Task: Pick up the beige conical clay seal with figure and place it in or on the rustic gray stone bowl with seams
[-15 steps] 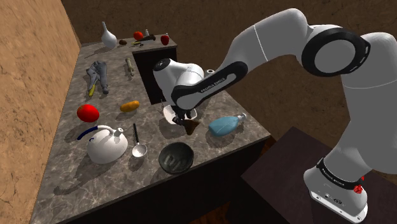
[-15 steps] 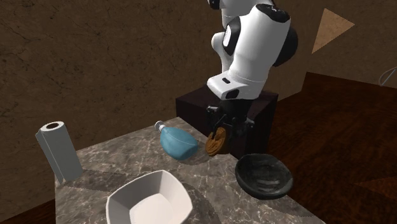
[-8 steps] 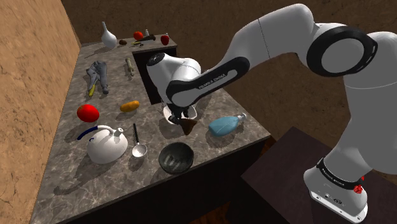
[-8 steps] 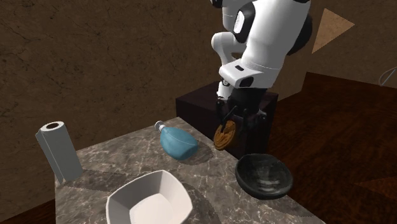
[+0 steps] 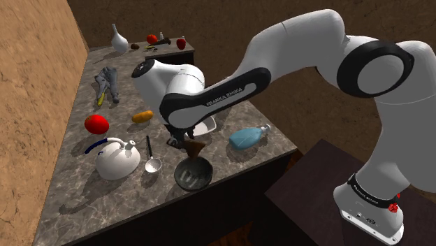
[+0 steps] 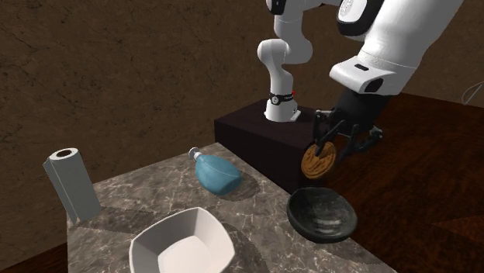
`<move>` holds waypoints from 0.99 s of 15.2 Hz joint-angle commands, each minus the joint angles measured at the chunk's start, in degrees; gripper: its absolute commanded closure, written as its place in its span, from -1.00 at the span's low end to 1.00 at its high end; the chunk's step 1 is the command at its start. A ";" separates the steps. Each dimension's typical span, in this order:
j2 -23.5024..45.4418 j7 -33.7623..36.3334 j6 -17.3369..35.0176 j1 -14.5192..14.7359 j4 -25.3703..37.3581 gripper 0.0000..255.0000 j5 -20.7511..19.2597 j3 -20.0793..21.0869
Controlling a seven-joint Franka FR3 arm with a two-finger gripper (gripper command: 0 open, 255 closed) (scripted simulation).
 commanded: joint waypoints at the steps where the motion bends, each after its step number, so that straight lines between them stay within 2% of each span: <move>1: 1.56 0.92 -1.00 1.26 2.33 1.00 -0.12 0.09; 15: 6.07 2.92 6.59 1.34 -1.08 1.00 -1.62 -0.79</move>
